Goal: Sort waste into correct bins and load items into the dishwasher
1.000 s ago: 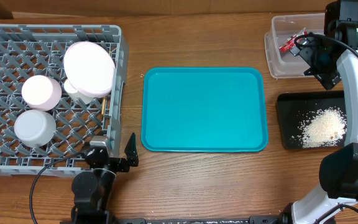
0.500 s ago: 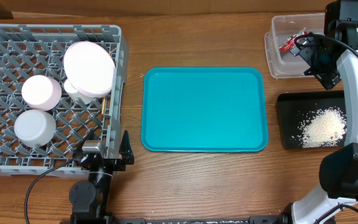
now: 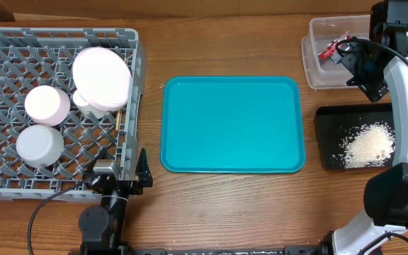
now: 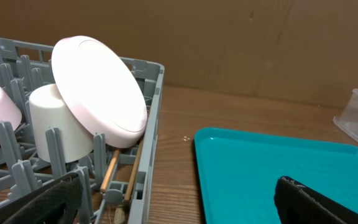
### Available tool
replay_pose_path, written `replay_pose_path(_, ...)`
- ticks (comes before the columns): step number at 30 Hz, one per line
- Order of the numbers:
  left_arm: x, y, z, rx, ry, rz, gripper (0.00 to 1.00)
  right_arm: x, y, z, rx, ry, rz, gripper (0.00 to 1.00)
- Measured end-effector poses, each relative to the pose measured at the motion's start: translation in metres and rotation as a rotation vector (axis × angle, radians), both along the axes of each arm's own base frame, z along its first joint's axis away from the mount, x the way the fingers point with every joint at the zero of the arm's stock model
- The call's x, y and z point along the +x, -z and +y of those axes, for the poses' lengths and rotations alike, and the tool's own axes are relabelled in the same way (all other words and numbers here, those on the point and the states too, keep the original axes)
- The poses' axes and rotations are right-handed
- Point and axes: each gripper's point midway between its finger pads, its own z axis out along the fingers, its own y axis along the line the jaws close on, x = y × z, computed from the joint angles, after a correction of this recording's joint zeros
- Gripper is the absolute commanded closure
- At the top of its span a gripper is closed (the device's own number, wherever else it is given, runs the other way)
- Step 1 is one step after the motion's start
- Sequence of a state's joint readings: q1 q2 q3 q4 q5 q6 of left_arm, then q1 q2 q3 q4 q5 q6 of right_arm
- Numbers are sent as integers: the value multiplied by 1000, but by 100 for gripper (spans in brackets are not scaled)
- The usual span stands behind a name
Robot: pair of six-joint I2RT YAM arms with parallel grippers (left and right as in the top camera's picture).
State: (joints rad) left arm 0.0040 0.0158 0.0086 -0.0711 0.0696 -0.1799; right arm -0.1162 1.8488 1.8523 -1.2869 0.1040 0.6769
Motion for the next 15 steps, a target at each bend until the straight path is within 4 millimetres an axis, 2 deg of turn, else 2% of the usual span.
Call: replay_pose_path(15,0,0,0,0,0,0,0,0,0,0,-1,0,0,1)
